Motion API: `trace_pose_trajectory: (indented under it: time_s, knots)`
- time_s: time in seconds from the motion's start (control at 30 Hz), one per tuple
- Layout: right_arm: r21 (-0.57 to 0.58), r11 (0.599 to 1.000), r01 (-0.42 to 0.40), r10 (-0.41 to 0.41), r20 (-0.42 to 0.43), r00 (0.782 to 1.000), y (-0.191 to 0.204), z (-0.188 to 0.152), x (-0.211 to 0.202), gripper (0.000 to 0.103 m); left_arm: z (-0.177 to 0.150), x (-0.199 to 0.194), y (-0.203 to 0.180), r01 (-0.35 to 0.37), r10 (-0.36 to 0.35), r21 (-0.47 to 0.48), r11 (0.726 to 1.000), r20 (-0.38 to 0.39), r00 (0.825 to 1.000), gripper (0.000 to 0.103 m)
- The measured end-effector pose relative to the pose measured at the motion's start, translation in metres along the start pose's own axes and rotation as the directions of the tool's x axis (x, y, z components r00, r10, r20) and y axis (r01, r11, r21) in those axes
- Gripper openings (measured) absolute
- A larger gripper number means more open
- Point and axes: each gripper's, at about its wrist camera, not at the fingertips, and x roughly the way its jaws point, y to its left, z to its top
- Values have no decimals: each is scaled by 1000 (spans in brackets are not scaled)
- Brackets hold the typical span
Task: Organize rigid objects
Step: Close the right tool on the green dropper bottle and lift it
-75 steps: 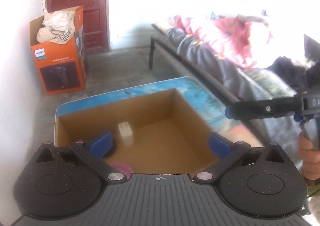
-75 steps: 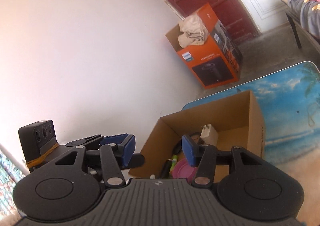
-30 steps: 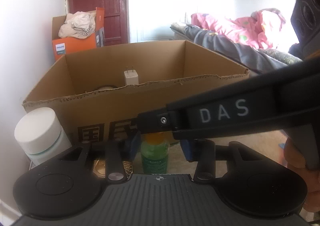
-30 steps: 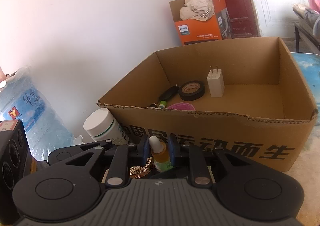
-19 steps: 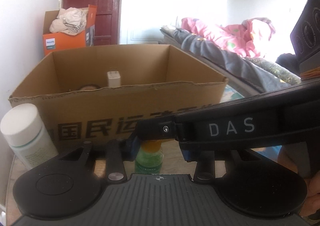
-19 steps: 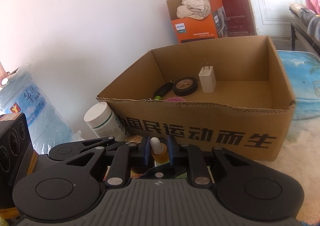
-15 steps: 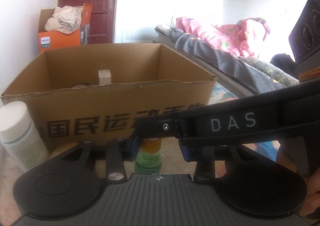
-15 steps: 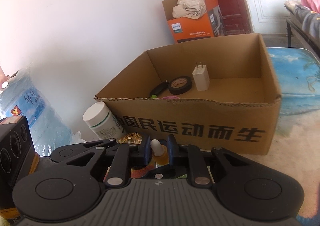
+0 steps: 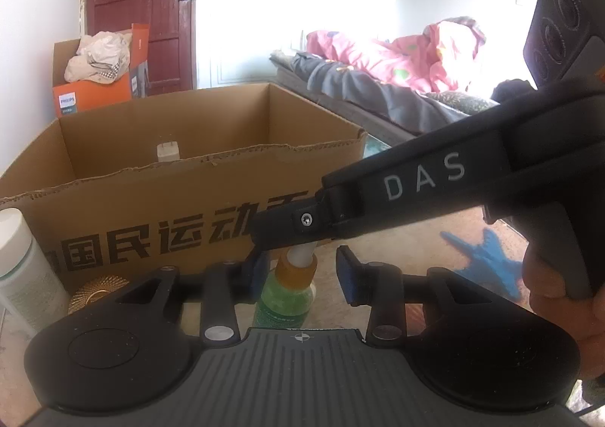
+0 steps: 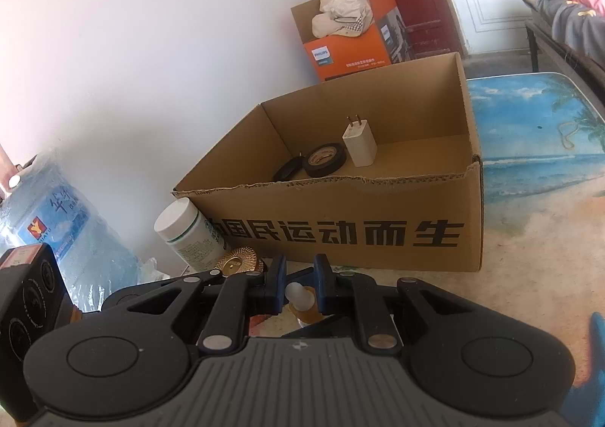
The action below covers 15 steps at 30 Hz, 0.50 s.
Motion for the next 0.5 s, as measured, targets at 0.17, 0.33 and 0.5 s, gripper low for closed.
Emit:
trace_pose_trajectory:
  time_s: [0.17, 0.33, 0.5]
  knots:
    - [35, 999, -19, 19, 6, 1000, -6, 2, -2, 20, -3, 2, 3, -8, 8, 9, 1000, -9, 1000, 53]
    - [38, 999, -19, 18, 11, 1000, -7, 3, -5, 26, -8, 3, 4, -15, 15, 12, 1000, -20, 1000, 57]
    - [29, 1000, -8, 8, 17, 1000, -8, 0, -10, 47, -14, 6, 6, -14, 14, 9, 1000, -40, 999, 57]
